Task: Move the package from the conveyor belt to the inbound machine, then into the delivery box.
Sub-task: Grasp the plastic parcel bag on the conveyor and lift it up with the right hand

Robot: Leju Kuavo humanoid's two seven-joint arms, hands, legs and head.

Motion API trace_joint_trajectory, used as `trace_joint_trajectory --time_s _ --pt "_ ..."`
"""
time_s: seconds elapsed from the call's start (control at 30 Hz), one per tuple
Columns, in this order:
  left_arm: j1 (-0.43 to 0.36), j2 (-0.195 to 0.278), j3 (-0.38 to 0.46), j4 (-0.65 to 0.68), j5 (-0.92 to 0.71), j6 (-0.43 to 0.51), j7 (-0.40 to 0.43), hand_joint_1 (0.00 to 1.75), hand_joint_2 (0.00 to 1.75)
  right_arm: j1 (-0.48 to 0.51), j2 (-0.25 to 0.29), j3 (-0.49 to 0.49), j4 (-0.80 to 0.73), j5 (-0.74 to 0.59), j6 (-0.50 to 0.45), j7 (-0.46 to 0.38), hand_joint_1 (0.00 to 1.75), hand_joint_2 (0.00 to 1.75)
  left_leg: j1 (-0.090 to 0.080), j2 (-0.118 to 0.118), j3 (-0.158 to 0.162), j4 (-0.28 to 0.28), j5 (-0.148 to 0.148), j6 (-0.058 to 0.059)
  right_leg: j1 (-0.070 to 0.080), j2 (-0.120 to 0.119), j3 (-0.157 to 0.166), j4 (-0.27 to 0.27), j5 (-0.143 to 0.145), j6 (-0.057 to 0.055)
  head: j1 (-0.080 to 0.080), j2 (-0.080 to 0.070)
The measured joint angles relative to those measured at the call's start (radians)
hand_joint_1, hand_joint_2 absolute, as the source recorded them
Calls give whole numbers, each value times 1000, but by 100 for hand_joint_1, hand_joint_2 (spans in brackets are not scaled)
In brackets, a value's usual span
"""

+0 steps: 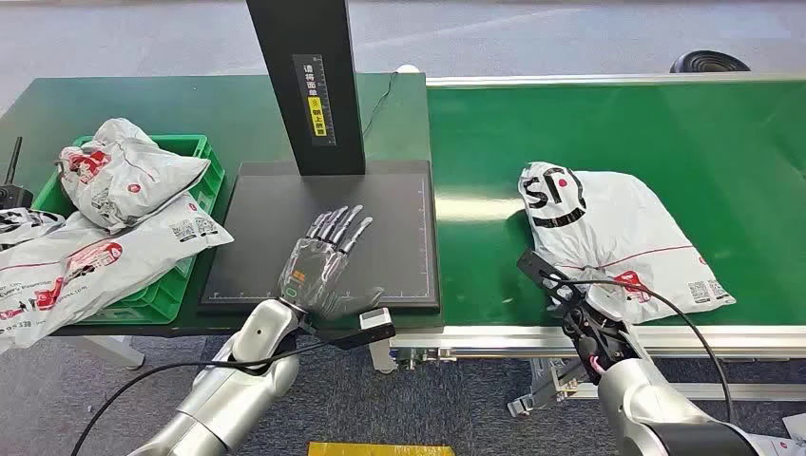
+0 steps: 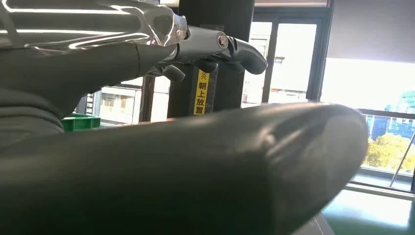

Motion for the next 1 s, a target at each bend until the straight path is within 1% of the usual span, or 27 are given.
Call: trace_joint_trajectory --time_s 0.33,0.6,0.9,0.97,1.0 --pt "0 1 0 0 1 0 0 0 0 -9 0 -7 0 5 -11 -4 175 175 0 0 0 0 0 0 0 0 0 0 0 0 0 0" --pt "2 7 0 -9 -10 0 20 0 0 -9 1 -7 0 33 -58 -23 175 175 0 0 0 0 0 0 0 0 0 0 0 0 0 0" --pt "18 25 2 -45 -22 0 34 0 0 -4 14 -7 0 22 -127 -81 175 175 0 0 0 0 0 0 0 0 0 0 0 0 0 0" --pt "26 29 7 -57 -25 1 40 0 0 -4 20 -14 -1 -8 -174 -131 175 175 0 0 0 0 0 0 0 0 0 0 0 0 0 0" --pt "31 31 12 -66 -27 2 44 0 0 -4 26 -23 -2 -33 -213 -171 175 175 0 0 0 0 0 0 0 0 0 0 0 0 0 0"
